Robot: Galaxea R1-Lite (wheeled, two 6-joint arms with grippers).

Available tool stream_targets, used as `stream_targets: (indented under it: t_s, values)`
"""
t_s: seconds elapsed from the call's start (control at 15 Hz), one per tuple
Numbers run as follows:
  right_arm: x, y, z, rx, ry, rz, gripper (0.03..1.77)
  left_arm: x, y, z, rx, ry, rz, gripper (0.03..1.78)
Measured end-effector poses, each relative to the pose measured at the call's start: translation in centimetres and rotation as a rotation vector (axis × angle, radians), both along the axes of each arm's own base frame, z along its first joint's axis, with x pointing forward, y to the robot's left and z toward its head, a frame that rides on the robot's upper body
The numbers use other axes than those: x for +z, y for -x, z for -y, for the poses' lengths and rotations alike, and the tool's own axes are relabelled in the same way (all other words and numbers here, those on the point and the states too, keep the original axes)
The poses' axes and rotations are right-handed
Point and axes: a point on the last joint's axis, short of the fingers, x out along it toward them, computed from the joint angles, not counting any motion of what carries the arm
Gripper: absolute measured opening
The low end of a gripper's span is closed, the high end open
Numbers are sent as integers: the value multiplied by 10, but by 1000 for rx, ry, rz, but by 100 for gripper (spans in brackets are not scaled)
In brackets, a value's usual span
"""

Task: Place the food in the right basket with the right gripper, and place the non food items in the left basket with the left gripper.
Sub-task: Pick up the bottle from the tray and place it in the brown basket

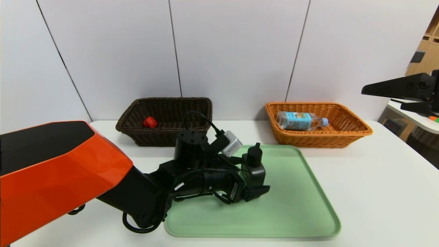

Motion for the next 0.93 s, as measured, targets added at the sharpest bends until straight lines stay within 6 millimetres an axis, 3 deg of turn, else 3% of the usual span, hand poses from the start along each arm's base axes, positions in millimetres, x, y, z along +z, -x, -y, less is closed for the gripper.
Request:
stream_targets:
  t_s: [0.93]
  values:
    - [-1, -2, -1, 19, -4, -8, 170, -4, -2, 3, 1, 1, -21, 169]
